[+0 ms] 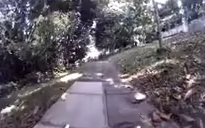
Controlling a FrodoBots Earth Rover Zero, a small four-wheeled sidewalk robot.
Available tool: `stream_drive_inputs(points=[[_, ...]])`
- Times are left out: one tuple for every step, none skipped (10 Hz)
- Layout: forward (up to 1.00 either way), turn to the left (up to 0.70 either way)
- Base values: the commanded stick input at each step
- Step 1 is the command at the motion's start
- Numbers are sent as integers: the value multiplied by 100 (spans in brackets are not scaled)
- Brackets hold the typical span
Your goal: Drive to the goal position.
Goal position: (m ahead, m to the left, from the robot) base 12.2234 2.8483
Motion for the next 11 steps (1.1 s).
stream_drive_inputs(points=[[70, 0], [70, 0], [70, 0], [70, 0], [70, 0], [70, -21], [70, -27], [70, -9], [70, 0], [70, 0], [70, 0]])
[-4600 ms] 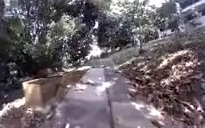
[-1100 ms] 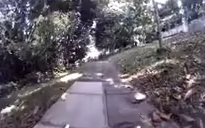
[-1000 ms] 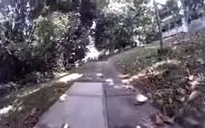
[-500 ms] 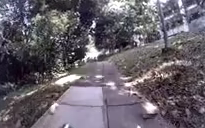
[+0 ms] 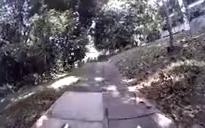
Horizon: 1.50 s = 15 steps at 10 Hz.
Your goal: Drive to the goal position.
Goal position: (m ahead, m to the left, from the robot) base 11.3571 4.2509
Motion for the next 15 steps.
stream_drive_inputs(points=[[70, 0], [70, 0], [70, 0], [70, 0], [70, 0], [70, 0], [70, 0], [70, 0], [70, 0], [70, 0], [70, 0], [70, 0], [70, 0], [70, 0], [70, 0]])
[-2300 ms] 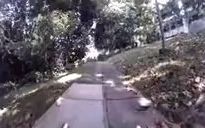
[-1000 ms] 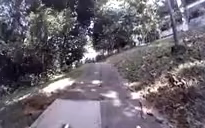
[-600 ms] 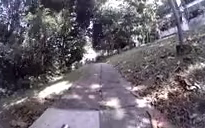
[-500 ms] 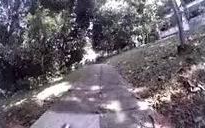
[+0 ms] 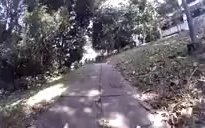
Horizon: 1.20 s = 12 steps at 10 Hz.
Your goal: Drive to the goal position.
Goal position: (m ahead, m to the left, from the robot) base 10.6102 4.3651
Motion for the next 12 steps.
stream_drive_inputs(points=[[70, 0], [70, 0], [70, 2], [70, 21], [70, 0], [70, 0], [70, 0], [70, 0], [70, 0], [70, 0], [70, 0], [70, 0]])
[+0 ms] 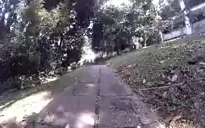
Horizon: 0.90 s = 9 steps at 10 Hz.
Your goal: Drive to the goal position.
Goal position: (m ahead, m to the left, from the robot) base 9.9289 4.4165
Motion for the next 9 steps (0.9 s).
stream_drive_inputs(points=[[70, 0], [70, 0], [70, 0], [70, 0], [70, 0], [70, 0], [70, 0], [70, 0], [70, 0]])
